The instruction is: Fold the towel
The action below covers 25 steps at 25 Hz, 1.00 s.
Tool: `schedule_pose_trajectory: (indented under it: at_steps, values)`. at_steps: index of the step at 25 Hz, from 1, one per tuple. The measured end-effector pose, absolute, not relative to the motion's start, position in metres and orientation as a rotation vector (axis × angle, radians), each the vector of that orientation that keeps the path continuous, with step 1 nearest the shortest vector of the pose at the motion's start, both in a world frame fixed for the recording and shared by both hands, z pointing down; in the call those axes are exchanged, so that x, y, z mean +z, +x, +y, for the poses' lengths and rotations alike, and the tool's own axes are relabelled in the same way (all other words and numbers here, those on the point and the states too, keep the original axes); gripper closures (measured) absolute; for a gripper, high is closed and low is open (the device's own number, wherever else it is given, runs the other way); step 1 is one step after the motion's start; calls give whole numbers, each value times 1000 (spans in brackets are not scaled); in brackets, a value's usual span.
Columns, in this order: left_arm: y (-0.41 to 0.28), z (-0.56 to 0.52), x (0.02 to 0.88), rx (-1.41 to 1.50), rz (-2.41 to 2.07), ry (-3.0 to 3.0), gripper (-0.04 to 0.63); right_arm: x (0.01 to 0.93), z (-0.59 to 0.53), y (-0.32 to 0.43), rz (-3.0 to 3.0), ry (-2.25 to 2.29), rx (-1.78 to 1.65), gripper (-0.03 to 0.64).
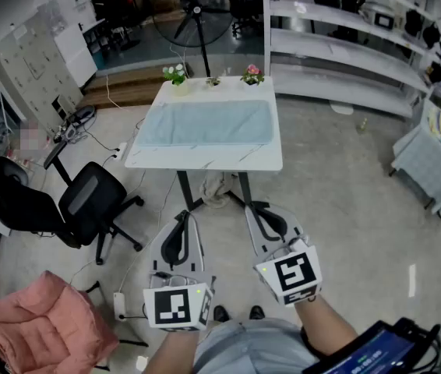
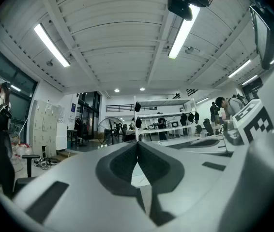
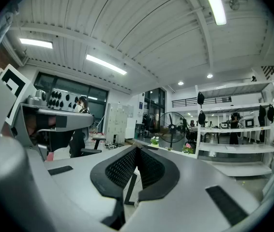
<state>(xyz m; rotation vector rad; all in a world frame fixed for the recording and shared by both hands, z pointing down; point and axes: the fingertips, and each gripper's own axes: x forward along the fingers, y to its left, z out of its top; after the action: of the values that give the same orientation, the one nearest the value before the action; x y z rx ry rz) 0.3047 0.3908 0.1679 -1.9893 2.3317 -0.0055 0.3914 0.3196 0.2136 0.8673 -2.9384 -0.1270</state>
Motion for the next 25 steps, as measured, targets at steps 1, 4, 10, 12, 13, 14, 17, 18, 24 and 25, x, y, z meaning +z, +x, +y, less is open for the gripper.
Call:
schedule_pose_trajectory:
  at_steps: [1, 4, 10, 12, 13, 14, 17, 18, 24, 25]
  values:
    - [305, 389, 167, -6, 2331, -1989, 588, 213, 318, 392, -2939, 866, -130, 601]
    - [308, 385, 169, -10, 2331, -1992, 588, 215, 315, 393, -2938, 860, -138, 601]
    - [310, 379, 181, -36, 2348, -1998, 588, 217, 307, 399, -2969, 875, -56, 600]
    - [310, 376, 185, -50, 2355, -1997, 588, 219, 301, 402, -2967, 875, -49, 598]
    - [309, 374, 186, -56, 2360, -1995, 588, 221, 298, 401, -2963, 873, -48, 598]
    - [307, 372, 189, -61, 2367, -1992, 588, 223, 294, 401, -2959, 873, -44, 598]
    - [294, 367, 195, -57, 2392, -1987, 588, 230, 285, 392, -2952, 877, -27, 598]
    - [287, 365, 197, -52, 2401, -1985, 588, 233, 281, 387, -2950, 875, -26, 598]
    - [220, 341, 228, -43, 2470, -1983, 588, 266, 251, 331, -2903, 850, 6, 598]
    - [204, 332, 234, -46, 2478, -1990, 588, 272, 243, 317, -2892, 850, 19, 598]
